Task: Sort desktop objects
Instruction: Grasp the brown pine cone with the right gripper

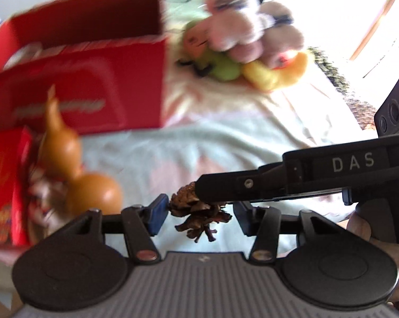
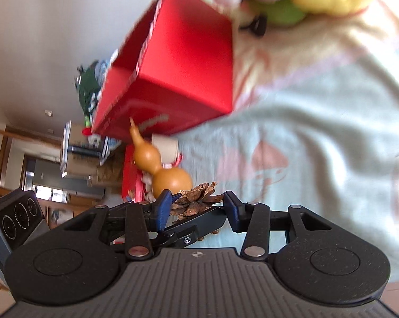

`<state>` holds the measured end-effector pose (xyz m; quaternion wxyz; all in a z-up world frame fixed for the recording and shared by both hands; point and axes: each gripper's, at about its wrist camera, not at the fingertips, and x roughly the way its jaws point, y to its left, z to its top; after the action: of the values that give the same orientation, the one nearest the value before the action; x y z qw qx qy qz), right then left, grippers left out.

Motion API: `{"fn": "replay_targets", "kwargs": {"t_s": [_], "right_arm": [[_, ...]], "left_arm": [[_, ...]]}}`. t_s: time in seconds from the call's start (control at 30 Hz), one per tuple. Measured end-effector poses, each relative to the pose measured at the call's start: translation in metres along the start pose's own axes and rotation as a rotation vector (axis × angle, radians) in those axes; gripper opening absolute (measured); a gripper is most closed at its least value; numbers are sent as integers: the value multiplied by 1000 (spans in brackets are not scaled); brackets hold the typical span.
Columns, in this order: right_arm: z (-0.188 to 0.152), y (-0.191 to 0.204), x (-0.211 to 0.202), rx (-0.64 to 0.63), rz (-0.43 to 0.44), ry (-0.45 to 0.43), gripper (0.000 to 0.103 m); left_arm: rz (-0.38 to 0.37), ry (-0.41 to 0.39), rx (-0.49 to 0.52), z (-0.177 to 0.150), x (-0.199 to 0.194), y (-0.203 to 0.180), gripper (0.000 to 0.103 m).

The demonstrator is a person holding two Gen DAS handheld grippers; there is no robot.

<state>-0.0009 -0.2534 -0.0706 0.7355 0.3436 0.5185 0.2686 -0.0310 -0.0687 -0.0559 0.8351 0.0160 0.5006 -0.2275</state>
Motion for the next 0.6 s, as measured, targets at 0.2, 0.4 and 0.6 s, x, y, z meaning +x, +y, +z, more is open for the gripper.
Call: {"fn": "replay_targets", "kwargs": {"t_s": [0.2, 0.4, 0.6], "right_arm": [[17, 17, -38, -51, -12, -134, 47], [48, 57, -43, -138, 6, -218, 46], [90, 104, -19, -185, -7, -222, 46]], "left_arm": [[-39, -91, 93, 36, -14, -25, 52], [-34, -182, 171, 82, -46, -22, 52], [-21, -196, 202, 134, -70, 15, 52]]}}
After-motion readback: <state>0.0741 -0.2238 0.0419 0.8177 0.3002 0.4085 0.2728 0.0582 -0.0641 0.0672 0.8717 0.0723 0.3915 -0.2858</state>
